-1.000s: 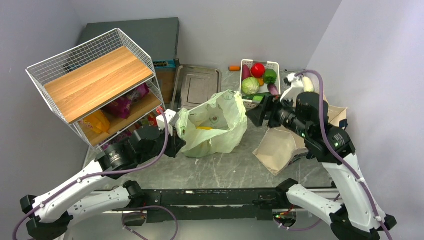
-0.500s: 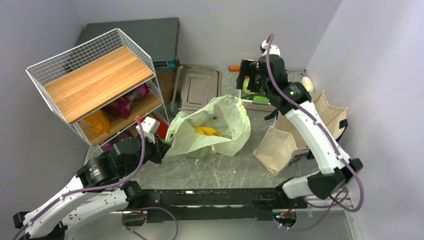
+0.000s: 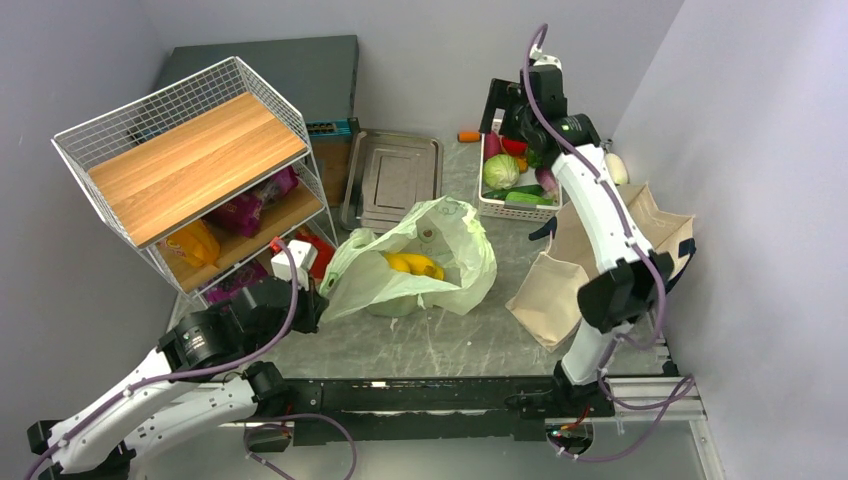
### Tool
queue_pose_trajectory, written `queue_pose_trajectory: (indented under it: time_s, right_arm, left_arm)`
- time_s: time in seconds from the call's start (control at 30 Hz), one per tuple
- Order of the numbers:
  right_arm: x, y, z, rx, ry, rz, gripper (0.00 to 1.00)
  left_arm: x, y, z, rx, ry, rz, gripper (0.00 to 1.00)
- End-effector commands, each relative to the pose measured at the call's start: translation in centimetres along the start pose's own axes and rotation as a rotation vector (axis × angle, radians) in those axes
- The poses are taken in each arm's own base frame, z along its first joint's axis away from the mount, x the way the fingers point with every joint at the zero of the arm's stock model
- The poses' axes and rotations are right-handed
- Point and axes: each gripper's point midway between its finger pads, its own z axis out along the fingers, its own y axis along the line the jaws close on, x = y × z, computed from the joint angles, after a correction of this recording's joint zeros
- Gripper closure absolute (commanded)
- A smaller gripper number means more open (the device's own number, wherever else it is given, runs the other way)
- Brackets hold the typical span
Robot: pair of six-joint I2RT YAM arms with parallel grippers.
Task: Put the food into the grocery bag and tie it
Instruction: Move the bin to the center of the board.
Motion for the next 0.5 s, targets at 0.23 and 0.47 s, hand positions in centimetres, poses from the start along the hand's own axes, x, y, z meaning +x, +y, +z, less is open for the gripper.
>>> queue_pose_trajectory:
  time_s: [0.23,0.47]
  right_arm:
    - [-2.0,-3.9,8.6,0.062,-0.002,0.153,0.00]
    - [-2.6,-5.4,13.6,0.063,-0.034,0.237,0.00]
  left_arm:
    - [0.1,1.4,-0.4,-0.057,-0.027,-0.040,1.00]
    - [0.0,1.5,-0.2,-0.064,-0.035,-0.024,1.00]
